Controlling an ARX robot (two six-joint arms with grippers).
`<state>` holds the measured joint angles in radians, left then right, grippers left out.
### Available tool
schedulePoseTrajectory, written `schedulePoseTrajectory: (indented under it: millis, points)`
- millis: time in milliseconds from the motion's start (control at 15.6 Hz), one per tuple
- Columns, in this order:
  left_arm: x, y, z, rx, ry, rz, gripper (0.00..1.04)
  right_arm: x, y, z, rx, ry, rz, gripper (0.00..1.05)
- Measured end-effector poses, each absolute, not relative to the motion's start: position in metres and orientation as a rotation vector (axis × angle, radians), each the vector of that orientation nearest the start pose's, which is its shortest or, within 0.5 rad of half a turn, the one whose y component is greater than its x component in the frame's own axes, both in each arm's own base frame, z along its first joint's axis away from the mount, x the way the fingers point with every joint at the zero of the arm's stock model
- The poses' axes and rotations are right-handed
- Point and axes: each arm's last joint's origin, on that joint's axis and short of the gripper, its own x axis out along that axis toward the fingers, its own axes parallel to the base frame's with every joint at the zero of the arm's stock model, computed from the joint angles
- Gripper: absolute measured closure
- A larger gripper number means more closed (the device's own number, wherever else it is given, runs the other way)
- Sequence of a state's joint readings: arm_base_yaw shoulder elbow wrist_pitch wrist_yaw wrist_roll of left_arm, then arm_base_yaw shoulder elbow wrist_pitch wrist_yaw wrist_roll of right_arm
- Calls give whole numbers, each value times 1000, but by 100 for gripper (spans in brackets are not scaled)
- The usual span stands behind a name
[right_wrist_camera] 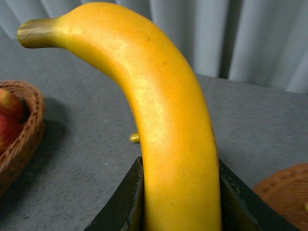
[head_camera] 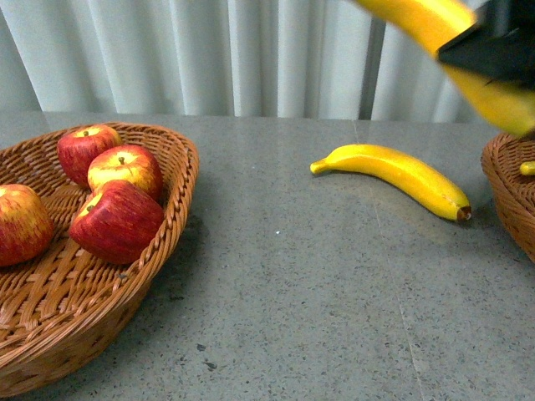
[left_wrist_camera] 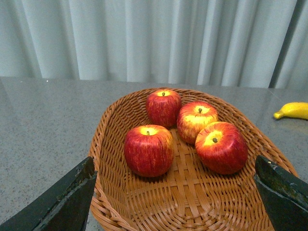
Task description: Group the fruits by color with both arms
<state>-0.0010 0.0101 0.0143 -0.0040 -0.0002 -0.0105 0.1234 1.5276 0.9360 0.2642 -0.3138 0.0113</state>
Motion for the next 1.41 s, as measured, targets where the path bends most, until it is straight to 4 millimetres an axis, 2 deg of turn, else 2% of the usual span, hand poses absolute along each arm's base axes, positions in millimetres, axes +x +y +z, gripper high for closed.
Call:
schedulePoseTrajectory:
  millis: [64,128,321,513,578,706,898,1027,1091,1219,1348,1412]
  points:
    - [97,0,167,-10,0,-1,7,329,26,253,57,310,390,72]
    - [97,0,167,-10,0,-1,7,326,-4,247,57,318,327,72]
    - [97,0,167,-10,0,-1,7,304,-69,220,-5,387,210,73]
    - [97,0,167,-10,0,0,7,277,-107,215,-86,411,158,73]
    - [97,0,167,-10,0,0,7,270,-113,212,-95,435,153,73]
    - [97,0,167,-10,0,-1,7,263,-116,205,-118,480,159,73]
    - [97,0,167,-10,0,-1,7,259,-114,205,-143,502,172,71]
    - [97,0,167,-10,0,-1,7,258,-113,207,-142,499,173,63]
    - [97,0,167,-10,-1,-1,7,257,-112,211,-148,483,170,54]
    - [97,0,167,-10,0,-1,7,254,-101,229,-146,421,178,28]
    - [97,0,167,-10,0,-1,7,260,-83,248,-146,360,211,10]
    - [97,0,167,-10,0,-1,7,267,-68,262,-146,313,242,5]
